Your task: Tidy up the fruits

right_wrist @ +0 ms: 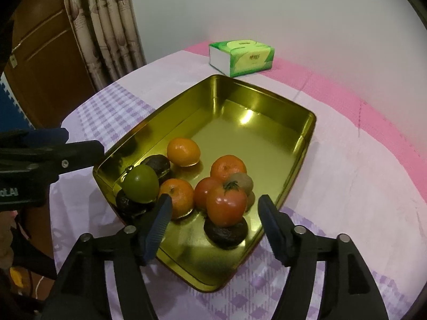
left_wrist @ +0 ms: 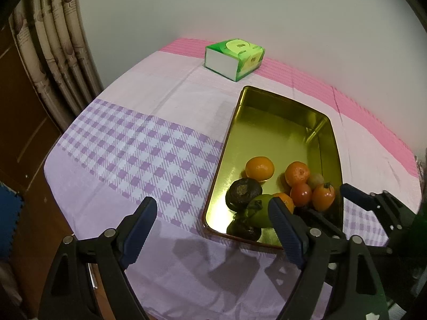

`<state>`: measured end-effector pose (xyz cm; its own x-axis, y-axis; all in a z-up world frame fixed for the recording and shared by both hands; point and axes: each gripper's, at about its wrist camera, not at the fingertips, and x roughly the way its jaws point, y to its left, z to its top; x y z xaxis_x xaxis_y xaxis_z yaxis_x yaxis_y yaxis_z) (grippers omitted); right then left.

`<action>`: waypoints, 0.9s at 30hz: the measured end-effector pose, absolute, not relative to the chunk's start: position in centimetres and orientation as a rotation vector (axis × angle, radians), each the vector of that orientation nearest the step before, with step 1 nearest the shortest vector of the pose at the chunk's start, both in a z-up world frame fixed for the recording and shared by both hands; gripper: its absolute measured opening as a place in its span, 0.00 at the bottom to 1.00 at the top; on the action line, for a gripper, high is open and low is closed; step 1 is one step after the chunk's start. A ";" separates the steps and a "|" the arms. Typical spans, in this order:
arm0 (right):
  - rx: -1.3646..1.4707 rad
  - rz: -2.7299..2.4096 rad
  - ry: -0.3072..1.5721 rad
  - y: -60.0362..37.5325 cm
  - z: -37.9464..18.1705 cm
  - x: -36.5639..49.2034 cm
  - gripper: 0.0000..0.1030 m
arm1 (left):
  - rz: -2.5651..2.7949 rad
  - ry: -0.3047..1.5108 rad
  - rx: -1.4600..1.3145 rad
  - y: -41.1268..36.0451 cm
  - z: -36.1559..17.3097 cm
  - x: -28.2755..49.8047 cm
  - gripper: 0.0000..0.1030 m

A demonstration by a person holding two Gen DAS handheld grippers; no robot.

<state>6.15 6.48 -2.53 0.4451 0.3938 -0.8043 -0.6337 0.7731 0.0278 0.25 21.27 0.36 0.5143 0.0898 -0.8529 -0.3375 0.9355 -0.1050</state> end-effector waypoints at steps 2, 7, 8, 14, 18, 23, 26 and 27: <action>-0.279 0.645 0.902 6.0 -2.0 5.7 0.71 | 0.259 1.002 -0.267 21.2 0.4 0.3 0.80; -0.263 0.601 0.896 4.9 -1.2 4.4 0.87 | 0.258 1.006 -0.246 20.8 0.3 0.3 0.80; -0.269 0.586 0.896 4.8 -1.1 4.1 0.89 | 0.257 1.006 -0.242 20.7 0.3 0.3 0.80; -0.268 0.551 0.916 4.1 -1.4 4.0 0.91 | 0.258 1.007 -0.214 20.3 0.3 0.3 0.81; -0.263 0.542 0.936 3.9 -1.7 4.1 0.91 | 0.255 1.009 -0.204 20.1 0.2 0.3 0.81; -0.268 0.550 0.965 3.9 -2.3 4.0 0.91 | 0.256 1.012 -0.200 20.0 0.2 0.3 0.81; -0.274 0.551 0.970 4.0 -2.5 3.9 0.91 | 0.255 1.013 -0.198 20.0 0.2 0.3 0.81; -0.274 0.552 0.971 4.0 -2.5 3.9 0.91 | 0.254 1.013 -0.197 20.0 0.2 0.3 0.81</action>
